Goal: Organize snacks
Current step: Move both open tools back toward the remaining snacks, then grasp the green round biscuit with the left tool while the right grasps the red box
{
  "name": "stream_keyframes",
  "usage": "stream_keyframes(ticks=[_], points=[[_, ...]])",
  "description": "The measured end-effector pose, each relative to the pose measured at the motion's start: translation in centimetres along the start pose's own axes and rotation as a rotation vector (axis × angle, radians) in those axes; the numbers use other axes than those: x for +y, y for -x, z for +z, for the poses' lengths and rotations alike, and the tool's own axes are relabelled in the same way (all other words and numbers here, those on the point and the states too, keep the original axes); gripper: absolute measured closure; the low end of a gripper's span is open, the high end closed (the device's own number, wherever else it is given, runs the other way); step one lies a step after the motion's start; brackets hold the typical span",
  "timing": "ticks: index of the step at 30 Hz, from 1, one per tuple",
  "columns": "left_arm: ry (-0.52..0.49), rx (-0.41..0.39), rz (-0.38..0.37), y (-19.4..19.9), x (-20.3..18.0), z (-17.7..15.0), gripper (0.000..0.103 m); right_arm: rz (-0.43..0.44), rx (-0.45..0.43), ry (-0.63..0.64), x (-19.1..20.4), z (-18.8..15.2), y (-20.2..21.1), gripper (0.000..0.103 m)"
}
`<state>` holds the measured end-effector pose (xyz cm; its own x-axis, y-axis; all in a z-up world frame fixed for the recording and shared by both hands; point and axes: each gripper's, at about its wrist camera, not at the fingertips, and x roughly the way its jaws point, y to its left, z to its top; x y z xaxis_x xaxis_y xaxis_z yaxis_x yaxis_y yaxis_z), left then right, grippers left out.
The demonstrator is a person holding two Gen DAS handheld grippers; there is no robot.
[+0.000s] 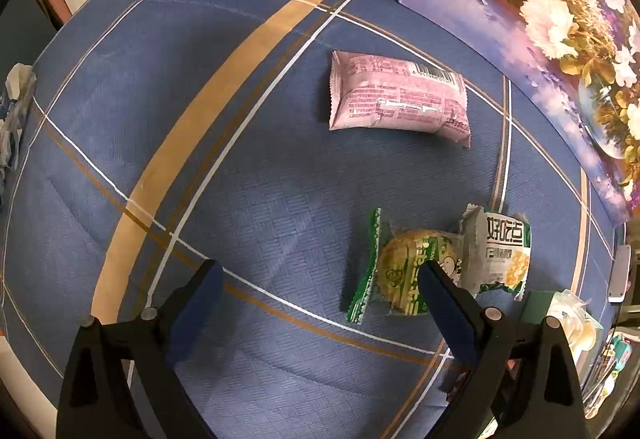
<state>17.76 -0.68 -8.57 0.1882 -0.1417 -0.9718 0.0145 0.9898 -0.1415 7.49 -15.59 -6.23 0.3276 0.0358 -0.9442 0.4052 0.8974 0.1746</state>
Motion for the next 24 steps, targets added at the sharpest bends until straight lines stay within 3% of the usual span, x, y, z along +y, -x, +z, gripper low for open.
stream_keyframes(ticks=[9,14,18,24], points=[[0.001,0.018,-0.015,-0.4,0.6,-0.3,0.005,-0.015,0.017,0.018,0.2,-0.3,-0.6,0.029],[0.008,0.030,-0.028,-0.9,1.0,-0.2,0.005,-0.022,0.035,0.025,0.4,-0.3,-1.6,0.035],[-0.004,0.033,-0.041,-1.3,0.7,-0.4,0.005,0.029,0.044,0.022,0.4,-0.4,-1.8,0.048],[-0.064,0.015,-0.072,-1.6,-0.8,-0.6,0.005,-0.015,0.062,0.022,0.0,-0.6,-2.8,0.052]])
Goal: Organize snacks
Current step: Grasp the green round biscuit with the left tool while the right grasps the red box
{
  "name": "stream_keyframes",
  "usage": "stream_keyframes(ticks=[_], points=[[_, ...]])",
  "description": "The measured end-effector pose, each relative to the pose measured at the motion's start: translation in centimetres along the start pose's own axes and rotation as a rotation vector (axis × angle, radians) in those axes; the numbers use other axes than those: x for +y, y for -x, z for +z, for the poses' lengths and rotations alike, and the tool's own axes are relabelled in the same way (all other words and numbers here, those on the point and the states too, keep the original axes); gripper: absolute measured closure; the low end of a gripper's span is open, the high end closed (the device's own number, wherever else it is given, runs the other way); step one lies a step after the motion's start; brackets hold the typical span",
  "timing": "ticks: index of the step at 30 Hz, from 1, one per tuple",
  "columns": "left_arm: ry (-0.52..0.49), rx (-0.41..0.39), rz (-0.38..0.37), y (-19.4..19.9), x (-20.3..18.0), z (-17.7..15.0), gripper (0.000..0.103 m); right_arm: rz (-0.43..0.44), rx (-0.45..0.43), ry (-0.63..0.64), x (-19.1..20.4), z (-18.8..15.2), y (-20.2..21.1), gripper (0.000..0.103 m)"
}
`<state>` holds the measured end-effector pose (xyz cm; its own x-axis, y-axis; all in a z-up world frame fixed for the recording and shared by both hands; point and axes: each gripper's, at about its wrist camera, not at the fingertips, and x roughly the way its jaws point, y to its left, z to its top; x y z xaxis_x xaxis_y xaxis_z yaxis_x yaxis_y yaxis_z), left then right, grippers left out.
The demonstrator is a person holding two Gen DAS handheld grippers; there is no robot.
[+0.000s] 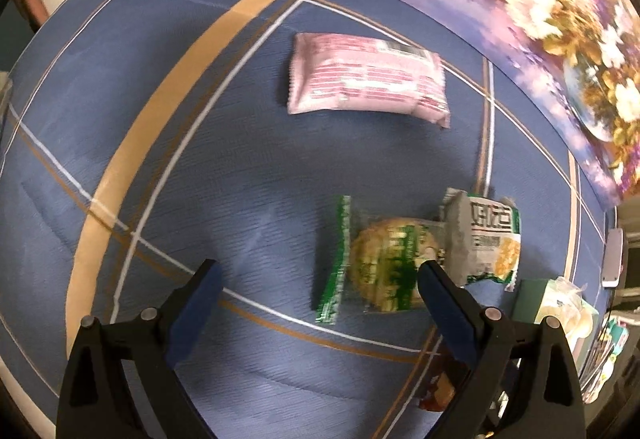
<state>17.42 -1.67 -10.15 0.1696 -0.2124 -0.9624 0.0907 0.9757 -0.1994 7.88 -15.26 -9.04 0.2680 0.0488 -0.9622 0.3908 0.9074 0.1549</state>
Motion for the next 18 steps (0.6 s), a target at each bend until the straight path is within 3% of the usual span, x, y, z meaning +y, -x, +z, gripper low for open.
stream_keyframes(ticks=[6,14,18], points=[[-0.066,-0.014,-0.009,-0.7,-2.4,-0.3,0.006,-0.022,0.012,0.021,0.4,-0.1,-0.9,0.051],[-0.138,-0.048,0.072,-1.9,-5.3,-0.5,0.006,-0.024,0.012,0.030,0.5,0.1,-0.9,0.051],[-0.108,-0.057,0.091,-1.8,-5.4,-0.1,0.016,-0.021,0.012,0.027,0.4,0.2,-1.0,0.052]])
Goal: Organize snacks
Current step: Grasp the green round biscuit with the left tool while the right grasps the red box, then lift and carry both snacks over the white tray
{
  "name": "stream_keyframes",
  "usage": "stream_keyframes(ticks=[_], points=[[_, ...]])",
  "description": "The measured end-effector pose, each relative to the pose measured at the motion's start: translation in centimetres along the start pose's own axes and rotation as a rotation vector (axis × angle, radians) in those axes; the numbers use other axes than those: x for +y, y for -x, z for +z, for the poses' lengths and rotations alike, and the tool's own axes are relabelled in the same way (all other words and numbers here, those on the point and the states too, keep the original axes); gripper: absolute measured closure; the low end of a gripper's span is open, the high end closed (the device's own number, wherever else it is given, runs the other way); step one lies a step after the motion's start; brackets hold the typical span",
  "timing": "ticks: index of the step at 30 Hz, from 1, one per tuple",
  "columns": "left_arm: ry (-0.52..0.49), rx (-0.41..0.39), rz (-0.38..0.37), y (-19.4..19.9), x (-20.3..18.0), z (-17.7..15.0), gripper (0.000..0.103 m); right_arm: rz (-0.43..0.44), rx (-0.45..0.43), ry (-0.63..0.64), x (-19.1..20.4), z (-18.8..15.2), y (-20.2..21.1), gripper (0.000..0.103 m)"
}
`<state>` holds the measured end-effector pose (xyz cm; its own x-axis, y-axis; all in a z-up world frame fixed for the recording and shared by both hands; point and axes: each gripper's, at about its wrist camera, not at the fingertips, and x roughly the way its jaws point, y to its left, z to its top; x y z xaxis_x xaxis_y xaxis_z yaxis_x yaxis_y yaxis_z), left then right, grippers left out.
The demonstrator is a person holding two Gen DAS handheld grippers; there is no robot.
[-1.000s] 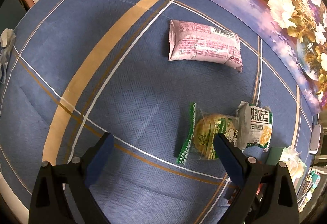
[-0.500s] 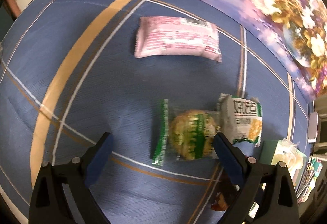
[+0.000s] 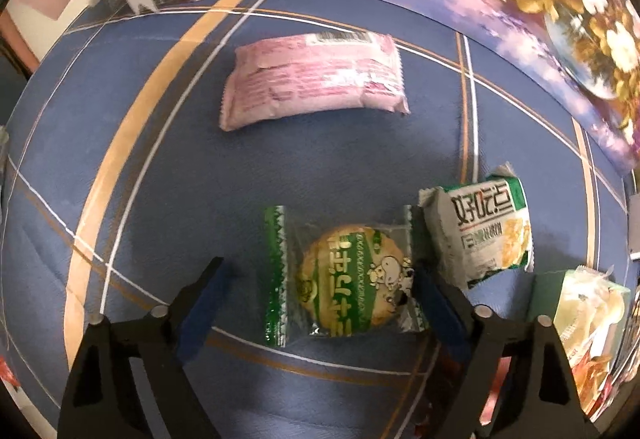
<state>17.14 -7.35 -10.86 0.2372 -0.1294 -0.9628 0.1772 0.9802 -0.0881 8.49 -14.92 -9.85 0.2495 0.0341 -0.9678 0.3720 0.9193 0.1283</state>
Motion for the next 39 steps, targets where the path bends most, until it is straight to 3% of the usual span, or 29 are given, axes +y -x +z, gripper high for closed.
stream_keyframes(ticks=[5,13,19,32,33,35,39], points=[[0.043,-0.009,0.027,0.4,1.6,0.2,0.034,-0.012,0.001,0.015,0.0,0.0,0.1,0.053],[0.046,-0.003,0.019,0.9,3.3,-0.1,0.037,-0.085,-0.008,0.070,1.1,-0.3,-0.1,0.053],[0.038,0.003,0.032,0.4,1.6,-0.5,0.038,-0.144,-0.037,0.116,2.3,-0.8,-0.3,0.053],[0.025,-0.004,0.038,1.2,2.8,-0.5,0.038,-0.148,-0.075,0.096,3.2,-2.8,0.1,0.057],[0.022,-0.005,0.039,1.3,2.8,-0.6,0.040,-0.144,-0.076,0.093,3.0,-2.8,0.2,0.061],[0.017,-0.008,0.026,1.6,2.7,-0.6,0.047,-0.139,-0.070,0.083,2.8,-3.1,0.8,0.061],[0.018,-0.005,0.014,2.1,2.8,-0.8,0.048,-0.106,-0.061,0.048,1.4,-3.6,1.8,0.061]])
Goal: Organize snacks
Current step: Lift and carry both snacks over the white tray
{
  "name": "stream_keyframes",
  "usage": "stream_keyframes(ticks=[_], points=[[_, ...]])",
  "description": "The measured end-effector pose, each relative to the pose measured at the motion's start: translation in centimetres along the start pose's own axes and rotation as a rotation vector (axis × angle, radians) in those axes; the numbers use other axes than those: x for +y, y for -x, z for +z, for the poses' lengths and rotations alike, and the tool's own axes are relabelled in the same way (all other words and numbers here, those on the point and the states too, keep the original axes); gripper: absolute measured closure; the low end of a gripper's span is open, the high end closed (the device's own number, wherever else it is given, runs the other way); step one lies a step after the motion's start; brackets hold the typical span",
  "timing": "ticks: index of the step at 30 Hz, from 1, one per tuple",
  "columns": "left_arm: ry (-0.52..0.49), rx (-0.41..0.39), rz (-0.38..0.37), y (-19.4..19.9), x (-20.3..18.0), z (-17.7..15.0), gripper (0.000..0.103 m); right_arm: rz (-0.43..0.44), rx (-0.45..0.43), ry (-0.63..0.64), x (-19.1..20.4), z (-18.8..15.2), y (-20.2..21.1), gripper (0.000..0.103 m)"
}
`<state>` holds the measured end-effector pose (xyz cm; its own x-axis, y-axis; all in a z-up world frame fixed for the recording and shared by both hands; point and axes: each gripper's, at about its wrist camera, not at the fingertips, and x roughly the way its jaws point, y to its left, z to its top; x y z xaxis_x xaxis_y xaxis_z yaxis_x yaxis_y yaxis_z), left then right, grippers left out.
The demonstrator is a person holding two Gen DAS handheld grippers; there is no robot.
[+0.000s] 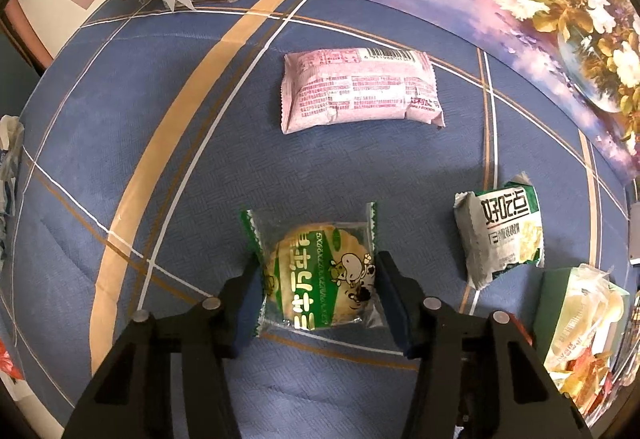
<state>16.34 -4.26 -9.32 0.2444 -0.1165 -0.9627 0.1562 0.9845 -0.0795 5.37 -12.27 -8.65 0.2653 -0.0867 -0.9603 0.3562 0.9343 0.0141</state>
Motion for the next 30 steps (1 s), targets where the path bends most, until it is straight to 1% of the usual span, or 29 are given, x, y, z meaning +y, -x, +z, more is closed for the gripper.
stream_keyframes(ticks=[4,6,13,16,17,19,21,22,25,30], points=[[0.008,0.003,-0.015,0.5,0.2,-0.1,0.048,0.032,-0.012,-0.033,-0.9,-0.4,1.5,0.061],[0.005,-0.008,-0.024,1.2,0.2,-0.1,0.048,0.040,-0.027,-0.041,-1.2,-0.4,2.3,0.061],[-0.042,-0.075,-0.056,5.3,-1.0,-0.4,0.048,0.069,-0.087,-0.088,-2.9,-0.5,6.4,0.061],[-0.061,-0.096,-0.080,7.0,-1.9,-0.7,0.048,0.068,-0.103,-0.109,-4.0,-0.8,7.5,0.061],[-0.066,-0.101,-0.083,7.3,-2.2,-0.8,0.048,0.069,-0.105,-0.115,-3.9,-0.1,7.0,0.061],[-0.082,-0.116,-0.083,8.2,-2.8,-1.1,0.048,0.072,-0.114,-0.140,-5.0,-0.4,7.7,0.061],[-0.093,-0.126,-0.088,8.6,-3.5,-1.3,0.048,0.067,-0.122,-0.155,-5.2,0.4,7.7,0.061],[-0.098,-0.130,-0.093,9.0,-3.7,-1.4,0.048,0.062,-0.127,-0.164,-5.9,0.5,7.8,0.061],[-0.118,-0.141,-0.120,10.0,-4.7,-1.7,0.048,0.053,-0.141,-0.192,-7.4,0.6,8.3,0.061],[-0.154,-0.151,-0.143,11.0,-6.6,-2.3,0.048,0.038,-0.156,-0.228,-9.5,0.5,9.1,0.061]])
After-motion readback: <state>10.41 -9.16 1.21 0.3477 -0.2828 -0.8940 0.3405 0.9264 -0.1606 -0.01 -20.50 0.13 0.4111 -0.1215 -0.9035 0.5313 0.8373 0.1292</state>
